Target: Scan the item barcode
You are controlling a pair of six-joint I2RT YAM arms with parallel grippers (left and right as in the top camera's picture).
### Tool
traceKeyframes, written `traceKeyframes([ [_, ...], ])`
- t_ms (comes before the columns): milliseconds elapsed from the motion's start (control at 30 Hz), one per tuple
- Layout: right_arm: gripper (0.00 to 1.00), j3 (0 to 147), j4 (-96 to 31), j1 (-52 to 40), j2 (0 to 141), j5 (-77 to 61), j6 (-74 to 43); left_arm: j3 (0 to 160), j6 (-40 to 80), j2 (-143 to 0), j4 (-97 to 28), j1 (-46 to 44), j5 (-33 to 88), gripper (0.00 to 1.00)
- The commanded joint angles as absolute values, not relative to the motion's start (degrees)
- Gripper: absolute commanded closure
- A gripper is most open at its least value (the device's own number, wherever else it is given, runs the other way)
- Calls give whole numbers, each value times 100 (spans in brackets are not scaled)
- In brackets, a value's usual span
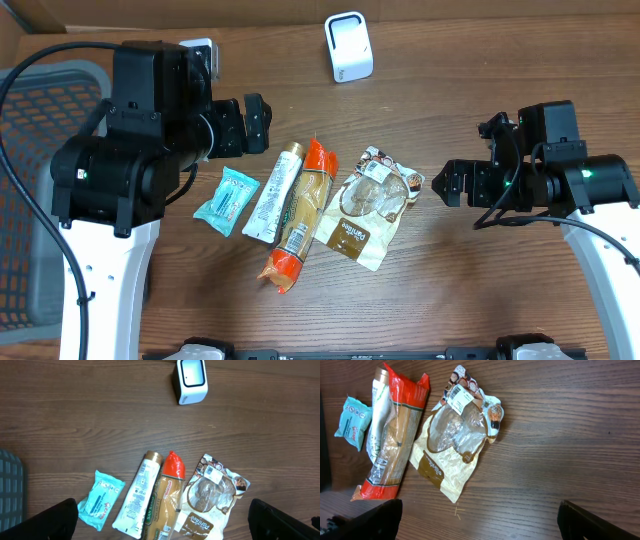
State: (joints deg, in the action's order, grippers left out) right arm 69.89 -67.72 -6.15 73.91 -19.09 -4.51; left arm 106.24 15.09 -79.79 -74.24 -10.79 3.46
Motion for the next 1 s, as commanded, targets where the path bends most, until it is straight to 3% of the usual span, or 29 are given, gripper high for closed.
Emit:
traceKeyframes([
  [0,0,7122,-6755,-652,7402,-1909,-467,10661,1522,-8025,-7441,-1090,405,0],
  [600,0,7122,-6755,-652,7402,-1909,-467,10661,1070,-8025,-7516,-1090,-272,0],
  [800,0,7122,-6744,-652,7402,-1911,-469,10661,932,-8025,-7773,-932,-1249,0],
  [967,0,7122,-6499,-652,7402,-2073,-469,10661,364,-8025,-7797,-250,-366,0],
])
